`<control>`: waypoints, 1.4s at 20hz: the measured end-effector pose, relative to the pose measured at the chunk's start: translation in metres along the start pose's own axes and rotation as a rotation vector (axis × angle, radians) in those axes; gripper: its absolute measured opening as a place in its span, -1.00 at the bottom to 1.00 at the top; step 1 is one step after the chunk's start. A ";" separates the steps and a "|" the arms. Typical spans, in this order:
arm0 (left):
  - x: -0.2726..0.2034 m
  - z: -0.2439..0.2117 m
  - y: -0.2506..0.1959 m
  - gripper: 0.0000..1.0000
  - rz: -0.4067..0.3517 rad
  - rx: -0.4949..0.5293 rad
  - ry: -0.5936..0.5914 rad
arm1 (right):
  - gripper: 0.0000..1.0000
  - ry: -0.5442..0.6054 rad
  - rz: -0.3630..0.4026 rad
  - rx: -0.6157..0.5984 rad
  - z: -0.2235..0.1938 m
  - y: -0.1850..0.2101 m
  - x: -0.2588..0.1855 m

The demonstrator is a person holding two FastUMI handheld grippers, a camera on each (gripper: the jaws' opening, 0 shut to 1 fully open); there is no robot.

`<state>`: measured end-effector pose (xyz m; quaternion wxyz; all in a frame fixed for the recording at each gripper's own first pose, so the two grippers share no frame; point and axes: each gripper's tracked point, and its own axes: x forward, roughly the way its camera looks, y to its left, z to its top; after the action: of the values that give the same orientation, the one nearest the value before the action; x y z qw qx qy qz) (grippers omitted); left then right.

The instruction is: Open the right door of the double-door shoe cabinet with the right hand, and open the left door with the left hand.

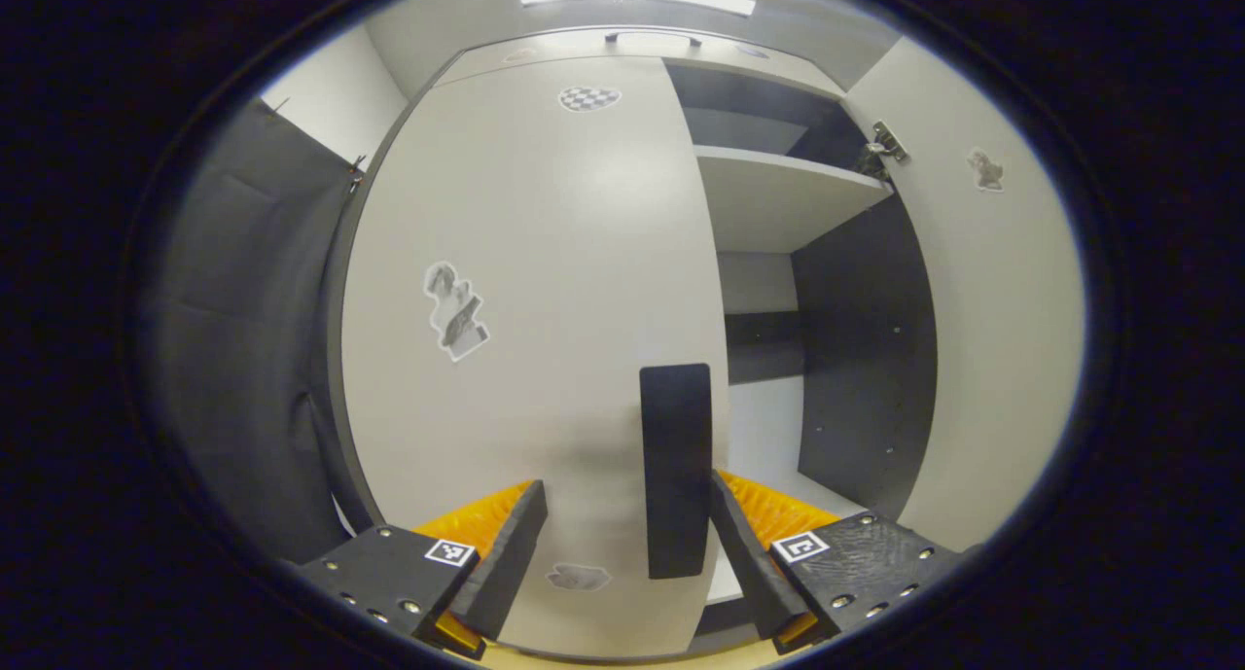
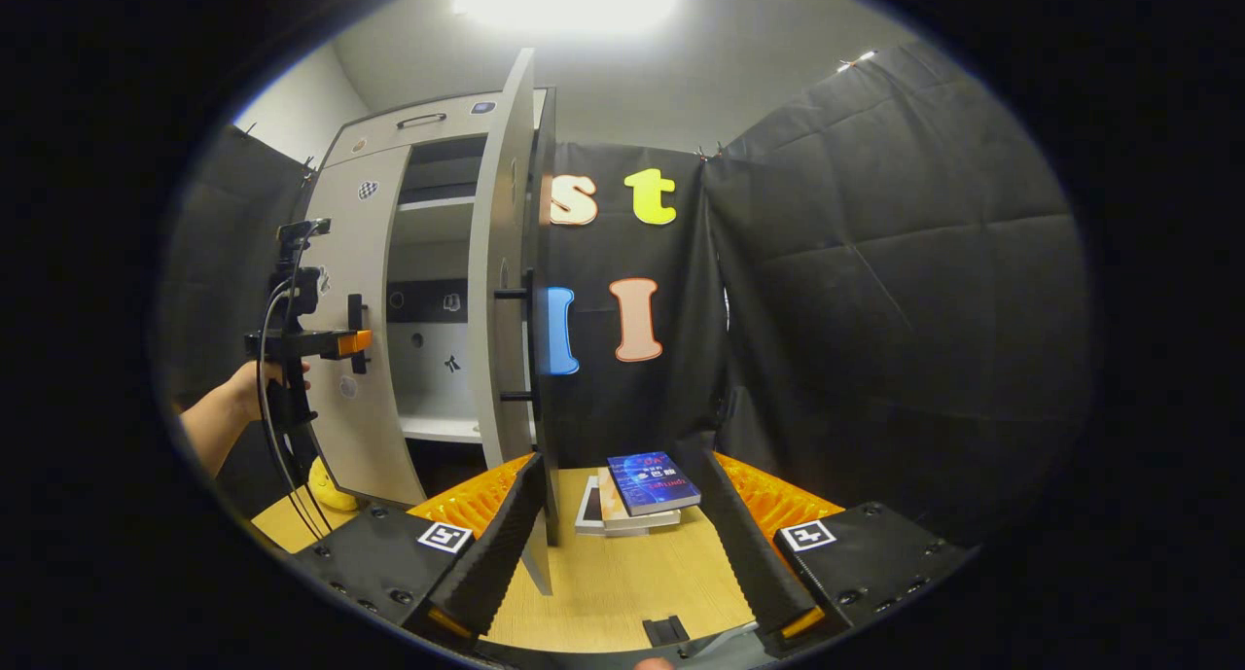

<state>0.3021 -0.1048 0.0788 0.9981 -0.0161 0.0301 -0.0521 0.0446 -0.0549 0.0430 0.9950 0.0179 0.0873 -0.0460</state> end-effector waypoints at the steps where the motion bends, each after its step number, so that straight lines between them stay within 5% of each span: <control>1: 0.003 -0.001 -0.004 0.85 -0.019 -0.011 0.003 | 0.99 -0.001 -0.005 -0.008 -0.001 -0.002 0.000; 9: 0.007 -0.004 -0.011 0.49 -0.008 0.009 0.012 | 0.99 0.017 -0.008 -0.020 -0.009 -0.009 -0.002; 13: 0.006 -0.009 -0.025 -0.41 -0.054 -0.015 0.036 | 0.99 0.001 0.006 -0.021 -0.007 -0.009 -0.006; 20: -0.015 -0.004 -0.025 -0.75 -0.086 -0.045 0.051 | 0.93 -0.015 0.032 -0.013 -0.002 -0.007 -0.010; 28: -0.055 -0.006 -0.001 -0.71 -0.115 -0.057 0.041 | 0.98 -0.027 0.102 -0.021 0.003 0.024 -0.013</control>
<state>0.2470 -0.1000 0.0762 0.9917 -0.0450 0.0508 -0.1089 0.0347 -0.0301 0.0488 0.9972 0.0114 0.0731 0.0056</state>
